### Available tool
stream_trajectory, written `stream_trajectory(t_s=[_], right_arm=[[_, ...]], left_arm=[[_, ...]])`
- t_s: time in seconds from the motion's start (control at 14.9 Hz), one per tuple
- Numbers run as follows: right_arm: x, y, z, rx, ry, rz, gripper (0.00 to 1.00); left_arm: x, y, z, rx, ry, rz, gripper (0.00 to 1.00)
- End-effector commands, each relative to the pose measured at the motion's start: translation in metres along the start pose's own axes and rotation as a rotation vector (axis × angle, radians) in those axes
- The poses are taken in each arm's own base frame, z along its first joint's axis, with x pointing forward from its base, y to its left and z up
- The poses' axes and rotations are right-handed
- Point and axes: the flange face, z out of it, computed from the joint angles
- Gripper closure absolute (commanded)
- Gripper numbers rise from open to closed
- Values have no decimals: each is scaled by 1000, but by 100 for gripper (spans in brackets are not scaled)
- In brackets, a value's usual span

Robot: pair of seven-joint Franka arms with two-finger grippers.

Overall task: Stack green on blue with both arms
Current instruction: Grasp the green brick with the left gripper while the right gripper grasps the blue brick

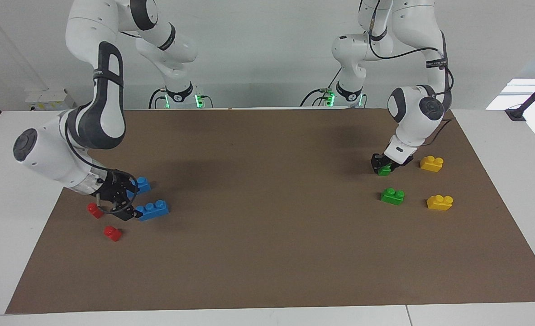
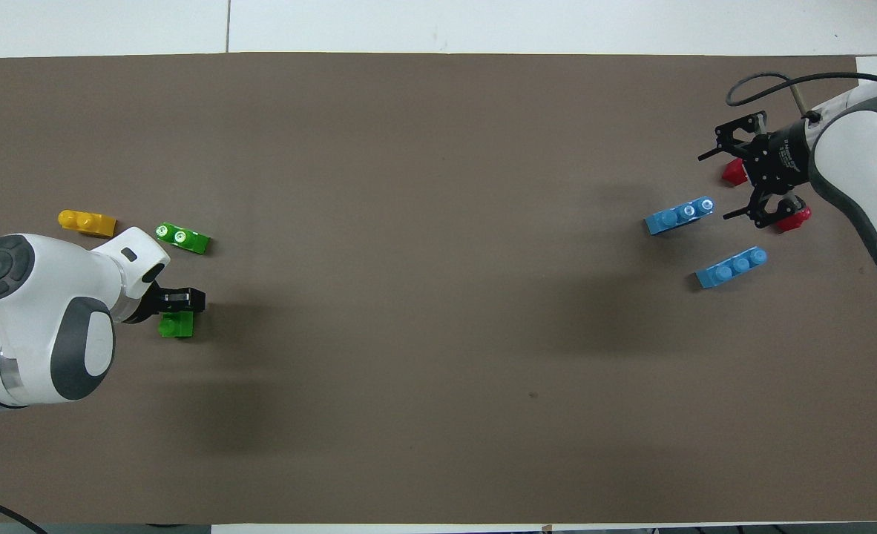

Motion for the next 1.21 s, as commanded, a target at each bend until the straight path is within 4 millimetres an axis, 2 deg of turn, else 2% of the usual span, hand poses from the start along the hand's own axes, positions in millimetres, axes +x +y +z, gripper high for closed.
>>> stream_trajectory(t_s=[0.0, 0.07, 0.2, 0.4, 0.54, 0.67, 0.8, 0.94, 1.0, 1.07, 1.14], right_arm=[[12, 15, 18, 9, -22, 21, 4], [17, 20, 26, 5, -22, 20, 4], [21, 25, 34, 0, -26, 15, 4], [26, 27, 39, 13, -51, 16, 4], [38, 31, 46, 45, -53, 41, 4], [38, 29, 49, 56, -43, 41, 4], [39, 28, 50, 65, -37, 43, 4], [41, 28, 52, 72, -31, 48, 4], [43, 27, 55, 73, -27, 46, 6], [44, 28, 57, 76, -24, 46, 24], [44, 28, 57, 76, -24, 30, 49]], left_arm=[[13, 6, -43, 9, -50, -68, 100], [17, 7, -66, 10, -65, -102, 100], [19, 10, -98, 18, -103, -213, 100], [21, 14, -138, 27, -123, -312, 100], [13, 17, -171, 27, -100, -384, 100], [-2, 22, -201, 18, -60, -459, 100], [-12, 34, -227, -15, -48, -502, 100], [-11, 48, -249, -36, -35, -614, 100], [-11, 61, -261, -52, -29, -651, 100], [-13, 66, -272, -70, -36, -677, 100], [-15, 71, -280, -74, -44, -687, 100]])
